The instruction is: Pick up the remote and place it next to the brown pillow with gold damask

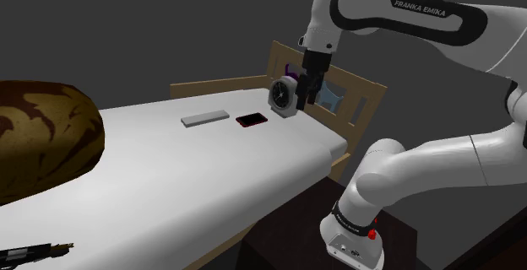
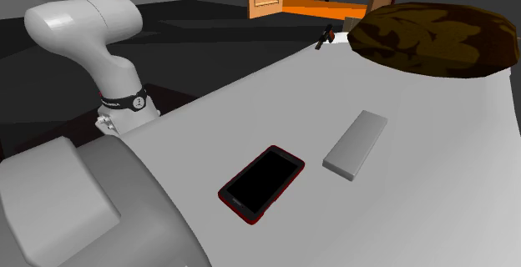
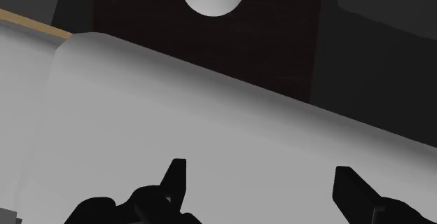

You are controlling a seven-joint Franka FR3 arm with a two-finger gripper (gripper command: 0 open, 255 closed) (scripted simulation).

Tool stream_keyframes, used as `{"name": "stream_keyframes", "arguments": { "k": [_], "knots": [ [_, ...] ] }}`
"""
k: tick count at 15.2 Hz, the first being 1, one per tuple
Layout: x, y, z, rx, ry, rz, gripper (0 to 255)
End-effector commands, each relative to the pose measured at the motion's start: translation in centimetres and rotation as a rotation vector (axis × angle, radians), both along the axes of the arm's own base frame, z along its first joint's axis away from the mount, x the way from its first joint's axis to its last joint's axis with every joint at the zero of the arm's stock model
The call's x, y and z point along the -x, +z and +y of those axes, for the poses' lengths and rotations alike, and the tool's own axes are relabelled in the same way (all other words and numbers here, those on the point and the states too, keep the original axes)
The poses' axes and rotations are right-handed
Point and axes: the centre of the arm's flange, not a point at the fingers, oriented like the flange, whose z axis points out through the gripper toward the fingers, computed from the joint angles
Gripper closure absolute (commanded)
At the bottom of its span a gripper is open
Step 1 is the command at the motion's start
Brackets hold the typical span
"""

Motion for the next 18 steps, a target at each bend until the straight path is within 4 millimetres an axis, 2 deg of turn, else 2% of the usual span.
{"name": "stream_keyframes", "arguments": {
  "k": [1,10,18],
  "knots": [
    [0.0,0.0,0.0,0.0,0.0,0.0,0],
    [-9.2,-5.8,-3.3,0.012,0.266,-0.043,0],
    [-18.1,-10.6,-4.1,0.024,0.503,-0.082,0]
  ]
}}
